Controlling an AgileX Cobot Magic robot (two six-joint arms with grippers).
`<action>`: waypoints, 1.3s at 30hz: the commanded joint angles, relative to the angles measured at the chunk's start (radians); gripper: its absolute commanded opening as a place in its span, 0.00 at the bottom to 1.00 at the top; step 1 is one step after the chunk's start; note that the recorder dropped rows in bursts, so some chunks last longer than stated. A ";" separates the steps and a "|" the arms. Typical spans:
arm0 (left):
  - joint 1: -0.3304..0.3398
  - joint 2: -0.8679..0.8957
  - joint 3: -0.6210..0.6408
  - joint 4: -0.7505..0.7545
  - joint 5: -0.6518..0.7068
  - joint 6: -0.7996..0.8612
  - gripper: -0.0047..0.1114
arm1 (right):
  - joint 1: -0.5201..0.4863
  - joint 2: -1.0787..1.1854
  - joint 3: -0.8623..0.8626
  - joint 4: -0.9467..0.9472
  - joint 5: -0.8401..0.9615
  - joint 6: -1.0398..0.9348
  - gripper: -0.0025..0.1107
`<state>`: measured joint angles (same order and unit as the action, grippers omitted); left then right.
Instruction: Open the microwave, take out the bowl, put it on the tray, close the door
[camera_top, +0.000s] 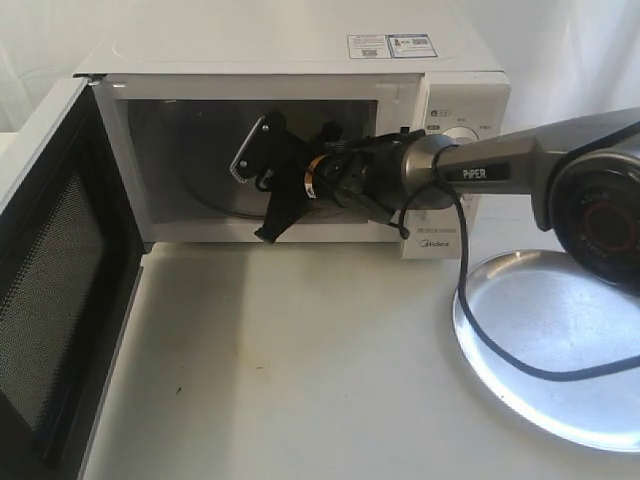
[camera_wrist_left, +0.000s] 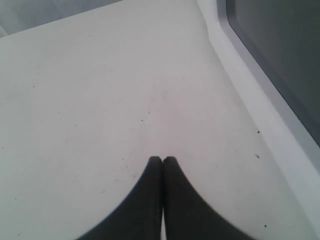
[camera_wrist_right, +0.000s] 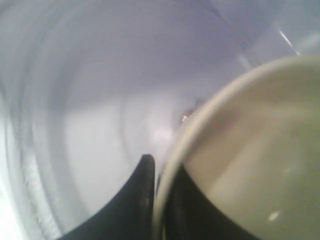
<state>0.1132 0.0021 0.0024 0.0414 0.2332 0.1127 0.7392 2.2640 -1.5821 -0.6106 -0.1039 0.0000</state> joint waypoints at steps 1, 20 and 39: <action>-0.005 -0.002 -0.002 -0.008 0.002 -0.003 0.04 | 0.048 -0.029 0.006 0.013 0.054 0.055 0.02; -0.005 -0.002 -0.002 -0.008 0.002 -0.003 0.04 | 0.324 -0.495 0.474 0.155 0.799 -0.442 0.02; -0.005 -0.002 -0.002 -0.008 0.002 -0.003 0.04 | -0.022 -0.521 0.687 -0.307 0.685 0.296 0.04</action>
<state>0.1132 0.0021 0.0024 0.0414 0.2332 0.1127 0.7379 1.7372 -0.8950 -0.8804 0.5993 0.2720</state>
